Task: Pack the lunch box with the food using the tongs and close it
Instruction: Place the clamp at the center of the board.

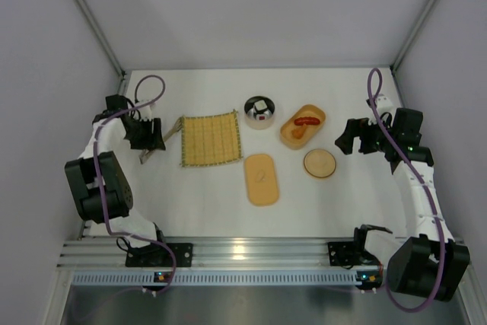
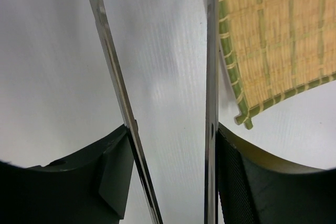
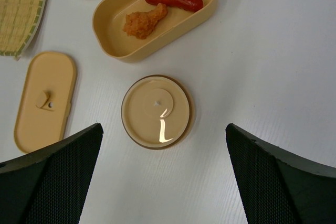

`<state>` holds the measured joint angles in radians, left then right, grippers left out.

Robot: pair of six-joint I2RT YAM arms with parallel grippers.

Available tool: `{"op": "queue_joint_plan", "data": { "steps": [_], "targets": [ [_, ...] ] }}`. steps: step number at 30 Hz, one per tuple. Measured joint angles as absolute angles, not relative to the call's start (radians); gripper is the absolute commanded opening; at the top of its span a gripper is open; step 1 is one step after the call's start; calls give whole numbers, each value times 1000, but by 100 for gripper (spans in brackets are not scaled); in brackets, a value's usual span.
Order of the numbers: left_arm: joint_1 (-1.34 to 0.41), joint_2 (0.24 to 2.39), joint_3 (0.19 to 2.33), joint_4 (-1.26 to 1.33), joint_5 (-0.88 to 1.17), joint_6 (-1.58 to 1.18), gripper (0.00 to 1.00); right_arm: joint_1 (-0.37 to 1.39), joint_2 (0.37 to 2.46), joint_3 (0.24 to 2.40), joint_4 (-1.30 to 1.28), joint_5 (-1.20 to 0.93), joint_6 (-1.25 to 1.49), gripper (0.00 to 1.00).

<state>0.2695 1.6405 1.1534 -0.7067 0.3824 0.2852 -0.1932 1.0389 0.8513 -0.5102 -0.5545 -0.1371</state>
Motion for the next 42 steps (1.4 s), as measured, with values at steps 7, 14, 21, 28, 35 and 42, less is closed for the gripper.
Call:
{"op": "queue_joint_plan", "data": {
  "steps": [7, 14, 21, 28, 35, 42],
  "targets": [
    [270, 1631, 1223, -773, 408, 292, 61, -193, 1039, 851, -510, -560, -137, 99],
    [270, 1650, 1127, -757, 398, 292, 54, -193, 1034, 851, -510, -564, -138, 99],
    [270, 1716, 1037, -664, 378, 272, 59, -193, 1034, 851, -510, -564, -138, 99],
    [268, 1720, 1040, -623, 385, 256, 68, -193, 1034, 851, -511, -563, -138, 99],
    [265, 1718, 1045, -618, 398, 255, 90, -193, 1036, 851, -512, -563, -138, 99],
    [264, 1713, 1047, -604, 383, 265, 92, -193, 1037, 851, -512, -564, -137, 99]
  ]
}}
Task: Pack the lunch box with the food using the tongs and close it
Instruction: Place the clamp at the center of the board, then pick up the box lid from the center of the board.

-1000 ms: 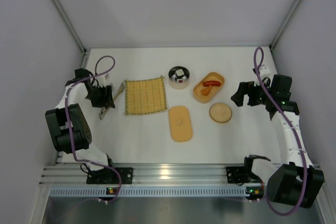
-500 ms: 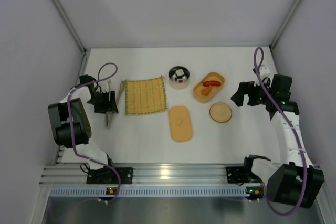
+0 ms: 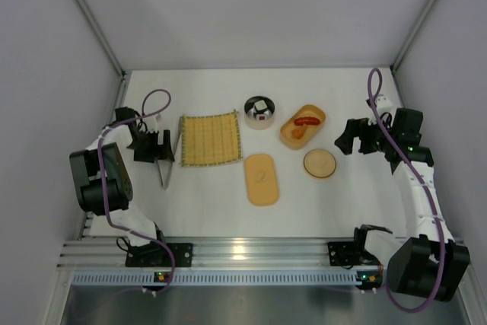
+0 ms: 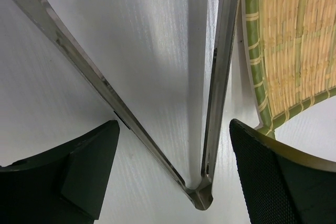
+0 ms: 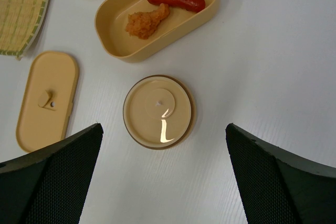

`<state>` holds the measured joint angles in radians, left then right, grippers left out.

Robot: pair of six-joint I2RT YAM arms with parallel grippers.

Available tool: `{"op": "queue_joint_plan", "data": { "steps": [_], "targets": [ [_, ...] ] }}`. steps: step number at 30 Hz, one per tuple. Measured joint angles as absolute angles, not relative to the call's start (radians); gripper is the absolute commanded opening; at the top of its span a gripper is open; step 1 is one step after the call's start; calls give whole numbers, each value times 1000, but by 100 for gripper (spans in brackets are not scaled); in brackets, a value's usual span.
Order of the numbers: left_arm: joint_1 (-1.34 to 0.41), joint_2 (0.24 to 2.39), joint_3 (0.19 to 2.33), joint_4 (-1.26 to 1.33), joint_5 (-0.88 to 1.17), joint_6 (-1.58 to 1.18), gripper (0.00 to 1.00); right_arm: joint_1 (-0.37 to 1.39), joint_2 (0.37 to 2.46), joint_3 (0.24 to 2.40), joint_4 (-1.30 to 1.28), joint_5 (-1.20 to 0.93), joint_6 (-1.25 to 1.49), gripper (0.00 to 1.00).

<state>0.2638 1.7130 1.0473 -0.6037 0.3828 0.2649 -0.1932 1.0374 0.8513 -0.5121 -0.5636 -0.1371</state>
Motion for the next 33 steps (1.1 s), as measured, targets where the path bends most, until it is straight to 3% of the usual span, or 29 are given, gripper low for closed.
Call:
{"op": "queue_joint_plan", "data": {
  "steps": [8, 16, 19, 26, 33],
  "targets": [
    [267, 1589, 1053, -640, 377, 327, 98, -193, 1037, 851, -513, -563, -138, 99],
    [228, 1369, 1243, -784, 603, 444, 98, -193, 1037, 851, -513, -564, -138, 99],
    [117, 1369, 1280, -827, 657, 470, 96, -193, 1038, 851, -513, -564, -139, 99],
    [-319, 1483, 1282, -834, 659, 424, 82, -193, 1046, 854, -521, -567, -155, 99],
    [-525, 1650, 1283, -763, 552, 329, 79, -193, 1046, 857, -547, -564, -209, 99]
  ]
}}
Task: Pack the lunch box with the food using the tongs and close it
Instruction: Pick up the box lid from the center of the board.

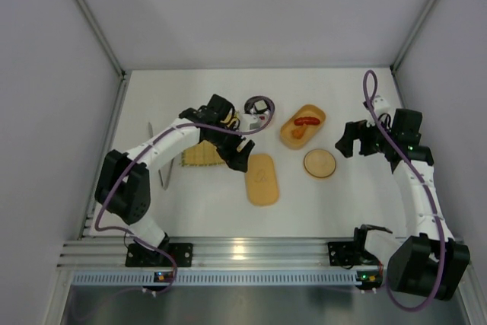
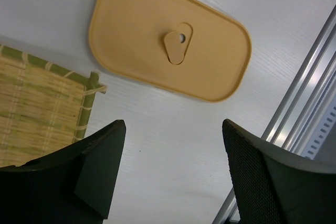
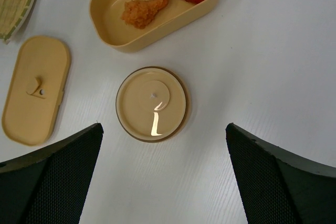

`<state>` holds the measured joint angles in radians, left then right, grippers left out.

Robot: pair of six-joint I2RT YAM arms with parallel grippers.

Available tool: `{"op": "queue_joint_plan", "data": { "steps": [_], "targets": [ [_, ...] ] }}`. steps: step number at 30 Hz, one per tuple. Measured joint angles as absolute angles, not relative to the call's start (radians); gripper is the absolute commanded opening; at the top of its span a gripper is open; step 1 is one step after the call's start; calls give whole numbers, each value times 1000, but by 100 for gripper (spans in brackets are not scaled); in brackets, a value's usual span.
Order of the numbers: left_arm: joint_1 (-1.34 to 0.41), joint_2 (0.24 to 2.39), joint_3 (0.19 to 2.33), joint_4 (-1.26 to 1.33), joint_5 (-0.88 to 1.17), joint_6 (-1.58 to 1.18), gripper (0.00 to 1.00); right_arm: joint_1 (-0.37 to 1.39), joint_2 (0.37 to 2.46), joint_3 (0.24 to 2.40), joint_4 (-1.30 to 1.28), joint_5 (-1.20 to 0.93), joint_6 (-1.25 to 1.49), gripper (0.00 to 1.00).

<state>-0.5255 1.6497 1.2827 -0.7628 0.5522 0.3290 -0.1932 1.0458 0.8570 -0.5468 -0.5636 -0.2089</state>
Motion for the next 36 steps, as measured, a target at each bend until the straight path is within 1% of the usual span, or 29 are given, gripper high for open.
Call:
{"op": "queue_joint_plan", "data": {
  "steps": [2, 5, 8, 9, 11, 12, 18, 21, 24, 32, 36],
  "targets": [
    [-549, 1678, 1295, -752, 544, 295, 75, -193, 1047, 856, -554, -559, -227, 98],
    [-563, 1729, 1356, -741, 529, 250, 74, -193, 1065, 848, -562, -554, -245, 94],
    [-580, 1777, 1416, -699, 505, 208, 74, -193, 1111, 838, -566, -542, -255, 85],
    [-588, 1788, 1429, -686, 500, 196, 74, -193, 1127, 838, -570, -537, -255, 78],
    [-598, 1799, 1444, -671, 490, 173, 74, -193, 1168, 838, -569, -525, -262, 71],
    [-602, 1802, 1449, -664, 484, 163, 75, -193, 1193, 839, -571, -518, -262, 66],
    [-603, 1802, 1461, -635, 444, 134, 76, -193, 1415, 900, -620, -473, -269, 52],
    [-596, 1800, 1461, -635, 423, 131, 77, -192, 1535, 956, -640, -455, -270, 51],
    [-585, 1790, 1461, -636, 409, 130, 78, -185, 1594, 981, -650, -442, -268, 51],
    [-530, 1730, 1440, -635, 401, 129, 79, -139, 1650, 1020, -651, -400, -260, 51],
    [-512, 1723, 1428, -636, 390, 129, 80, -95, 1677, 1024, -651, -367, -255, 50]
  ]
}}
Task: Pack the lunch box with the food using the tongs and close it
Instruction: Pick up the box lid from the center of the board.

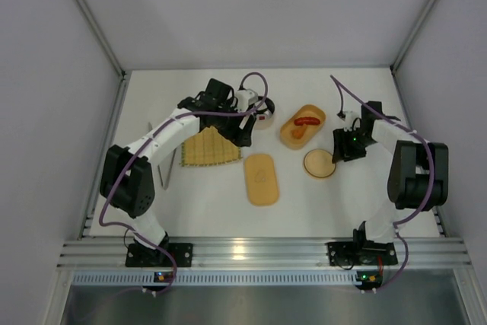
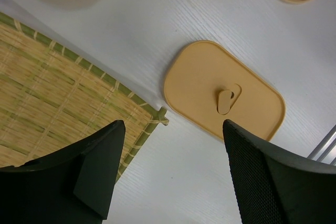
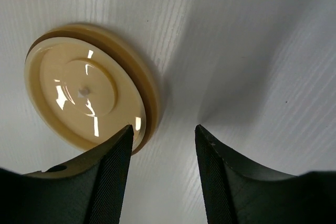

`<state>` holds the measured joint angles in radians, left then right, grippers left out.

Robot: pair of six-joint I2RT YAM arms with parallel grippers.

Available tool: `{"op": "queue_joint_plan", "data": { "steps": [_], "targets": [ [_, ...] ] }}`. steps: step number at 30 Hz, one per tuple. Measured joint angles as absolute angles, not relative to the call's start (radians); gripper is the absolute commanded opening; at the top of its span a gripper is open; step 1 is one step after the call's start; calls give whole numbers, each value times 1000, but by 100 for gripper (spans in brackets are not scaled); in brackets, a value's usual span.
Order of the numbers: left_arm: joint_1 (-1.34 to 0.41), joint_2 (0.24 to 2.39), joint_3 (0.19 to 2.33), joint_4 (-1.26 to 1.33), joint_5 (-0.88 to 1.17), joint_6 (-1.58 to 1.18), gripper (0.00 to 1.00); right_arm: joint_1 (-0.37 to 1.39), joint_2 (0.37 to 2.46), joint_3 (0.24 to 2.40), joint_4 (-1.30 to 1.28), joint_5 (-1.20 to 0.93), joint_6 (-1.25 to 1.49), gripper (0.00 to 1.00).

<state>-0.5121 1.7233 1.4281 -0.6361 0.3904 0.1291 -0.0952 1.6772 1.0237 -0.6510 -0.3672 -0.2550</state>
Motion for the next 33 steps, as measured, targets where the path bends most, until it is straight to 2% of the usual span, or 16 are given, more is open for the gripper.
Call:
{"op": "queue_joint_plan", "data": {
  "steps": [5, 10, 14, 15, 22, 25, 27, 28, 33],
  "targets": [
    [-511, 1720, 1411, -638, 376, 130, 81, -38, 1710, 1036, -653, -329, -247, 43],
    [-511, 1700, 1398, -645, 371, 130, 81, -20, 1743, 1070, -653, -312, -235, 23],
    [-511, 1681, 1397, -649, 367, 130, 83, -20, 1750, 1083, -657, -319, -230, 2],
    [-510, 1676, 1397, -651, 367, 130, 84, -20, 1750, 1084, -657, -319, -231, 0],
    [-508, 1647, 1397, -680, 369, 132, 88, -20, 1721, 1093, -699, -319, -264, 0],
    [-497, 1629, 1397, -699, 400, 130, 92, -20, 1642, 1093, -720, -324, -294, 0],
    [-477, 1616, 1397, -719, 450, 126, 94, -20, 1566, 1094, -727, -329, -316, 0],
    [-461, 1612, 1398, -728, 490, 125, 98, -20, 1523, 1095, -729, -333, -331, 0],
    [-361, 1575, 1390, -731, 717, 108, 98, -20, 1401, 1192, -812, -374, -412, 0]
  ]
}}
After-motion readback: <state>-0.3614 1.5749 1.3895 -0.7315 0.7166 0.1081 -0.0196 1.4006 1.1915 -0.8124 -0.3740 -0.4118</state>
